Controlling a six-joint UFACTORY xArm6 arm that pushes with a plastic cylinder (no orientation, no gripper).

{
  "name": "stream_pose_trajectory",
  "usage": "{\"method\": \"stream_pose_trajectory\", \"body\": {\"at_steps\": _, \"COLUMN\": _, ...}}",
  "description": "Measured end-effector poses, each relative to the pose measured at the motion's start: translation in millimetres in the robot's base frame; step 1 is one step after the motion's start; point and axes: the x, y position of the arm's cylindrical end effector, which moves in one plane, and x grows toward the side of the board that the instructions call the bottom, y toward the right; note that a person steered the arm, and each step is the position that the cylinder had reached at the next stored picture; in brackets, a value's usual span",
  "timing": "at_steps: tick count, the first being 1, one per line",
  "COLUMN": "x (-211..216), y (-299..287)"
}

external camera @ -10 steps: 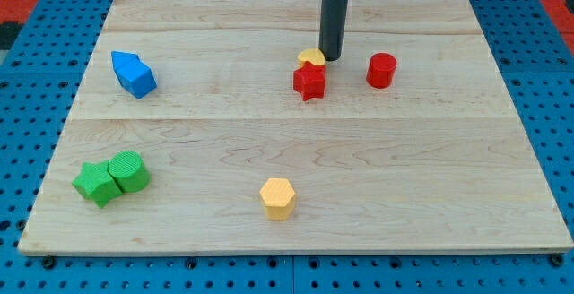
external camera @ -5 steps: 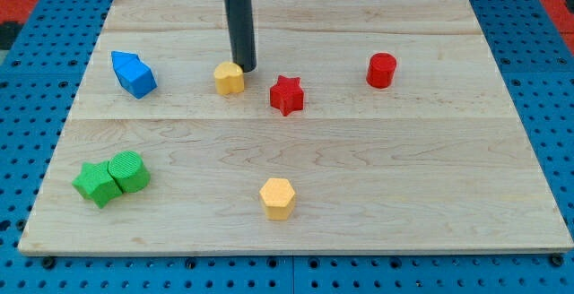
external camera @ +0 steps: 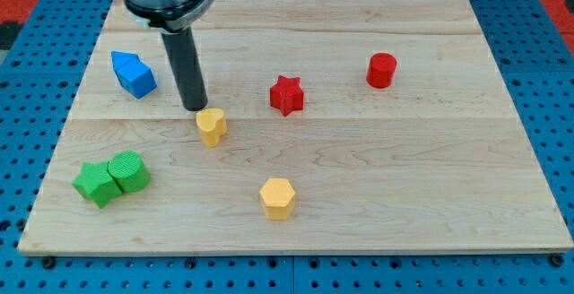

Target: Push the yellow heart above to the yellow hexagon

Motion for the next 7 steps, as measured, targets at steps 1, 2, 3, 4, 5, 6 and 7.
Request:
{"method": "stream_pose_trajectory", "body": {"at_steps": 1, "x": 22.8, "y": -3.2}}
{"method": "stream_pose_trajectory", "body": {"at_steps": 2, "x": 55.7, "y": 21.7}}
{"method": "stream_pose_trajectory", "body": {"at_steps": 3, "x": 34.3, "y": 41.4}}
{"method": "stream_pose_trajectory", "body": {"at_steps": 4, "x": -5.7, "y": 48.6}}
{"method": "stream_pose_trajectory", "body": {"at_steps": 5, "x": 25.1, "y": 83.0}}
{"method": "stream_pose_trajectory", "body": {"at_steps": 6, "x": 79.7, "y": 107.6}}
{"method": "stream_pose_trajectory", "body": {"at_steps": 7, "x": 95.7, "y": 126.1}}
